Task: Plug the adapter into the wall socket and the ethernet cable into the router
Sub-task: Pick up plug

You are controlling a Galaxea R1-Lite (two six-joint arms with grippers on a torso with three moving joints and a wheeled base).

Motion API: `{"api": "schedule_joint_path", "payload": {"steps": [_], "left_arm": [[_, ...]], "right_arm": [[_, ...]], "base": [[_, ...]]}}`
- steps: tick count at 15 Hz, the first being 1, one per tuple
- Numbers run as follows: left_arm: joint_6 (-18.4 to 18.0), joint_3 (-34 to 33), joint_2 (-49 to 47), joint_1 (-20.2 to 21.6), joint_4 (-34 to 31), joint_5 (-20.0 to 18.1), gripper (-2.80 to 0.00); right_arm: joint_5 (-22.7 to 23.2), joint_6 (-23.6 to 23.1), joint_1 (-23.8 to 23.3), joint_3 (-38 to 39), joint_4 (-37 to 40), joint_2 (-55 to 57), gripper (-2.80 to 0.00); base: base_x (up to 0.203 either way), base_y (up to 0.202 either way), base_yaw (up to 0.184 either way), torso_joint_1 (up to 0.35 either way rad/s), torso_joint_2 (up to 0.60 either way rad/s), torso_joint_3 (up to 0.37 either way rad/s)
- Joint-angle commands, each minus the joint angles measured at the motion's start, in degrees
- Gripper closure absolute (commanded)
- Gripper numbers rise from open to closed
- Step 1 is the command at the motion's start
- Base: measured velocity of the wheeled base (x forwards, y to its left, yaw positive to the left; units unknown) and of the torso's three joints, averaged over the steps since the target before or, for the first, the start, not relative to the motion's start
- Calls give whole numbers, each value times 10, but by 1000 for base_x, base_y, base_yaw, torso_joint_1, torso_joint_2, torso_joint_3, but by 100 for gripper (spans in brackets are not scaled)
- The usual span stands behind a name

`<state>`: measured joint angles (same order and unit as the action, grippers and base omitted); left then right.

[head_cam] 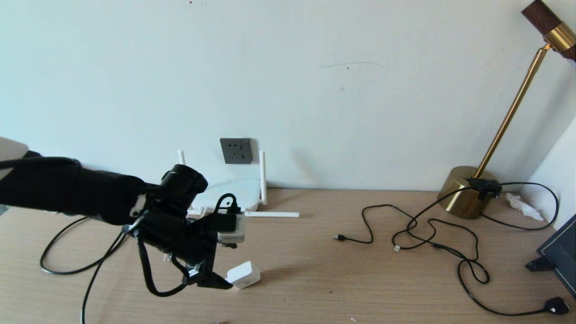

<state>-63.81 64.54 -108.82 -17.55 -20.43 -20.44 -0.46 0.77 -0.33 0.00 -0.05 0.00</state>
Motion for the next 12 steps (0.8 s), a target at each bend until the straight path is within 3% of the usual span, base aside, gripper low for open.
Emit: {"api": "schedule_joint_path", "payload": {"steps": [1, 12], "left_arm": [[10, 9, -24, 0, -2, -1, -280], [34, 27, -63, -19, 0, -2, -280]], "right_arm": [[0, 0, 0, 0, 0, 1, -280], [0, 0, 0, 0, 0, 1, -280]], "base": [[0, 0, 0, 0, 0, 0], [0, 0, 0, 0, 0, 0]]}}
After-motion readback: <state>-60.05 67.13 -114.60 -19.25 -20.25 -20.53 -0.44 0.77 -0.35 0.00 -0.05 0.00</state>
